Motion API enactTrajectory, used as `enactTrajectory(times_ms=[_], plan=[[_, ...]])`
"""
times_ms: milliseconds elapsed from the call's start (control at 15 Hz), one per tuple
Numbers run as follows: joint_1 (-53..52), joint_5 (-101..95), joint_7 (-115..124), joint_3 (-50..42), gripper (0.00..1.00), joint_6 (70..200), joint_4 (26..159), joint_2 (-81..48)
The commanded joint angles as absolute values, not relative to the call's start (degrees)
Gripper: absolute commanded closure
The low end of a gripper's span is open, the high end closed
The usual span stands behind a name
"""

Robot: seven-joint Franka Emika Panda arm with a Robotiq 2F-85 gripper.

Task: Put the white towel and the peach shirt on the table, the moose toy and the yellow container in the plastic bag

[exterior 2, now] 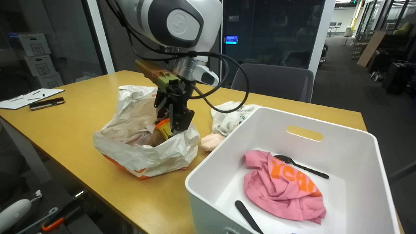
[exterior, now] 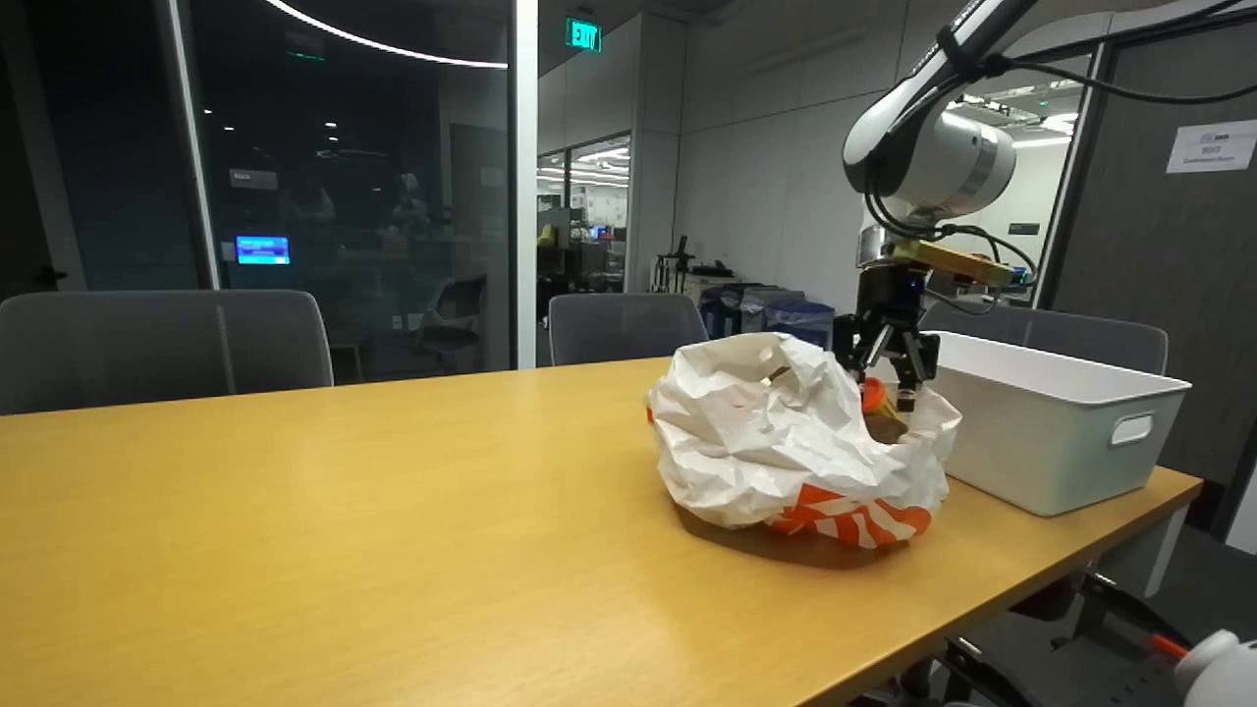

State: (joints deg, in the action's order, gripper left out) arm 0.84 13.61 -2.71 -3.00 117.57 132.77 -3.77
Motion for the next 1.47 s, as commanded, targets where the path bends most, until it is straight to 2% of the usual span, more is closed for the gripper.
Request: enactTrajectory(times_ms=[0,467,533,1400], plan=[[2.4,14.3,0.0,-3.5,0.00,115.4,129.4,-4.2],[7.7,11.7,6.4,-8.5,0.00,123.2,131.5,2.7],[6.4,13.1,5.2,-7.2,0.00,120.1,129.6,-0.5],[10.2,14.6,12.5,-10.6,0.00,125.9,124.8,0.5]])
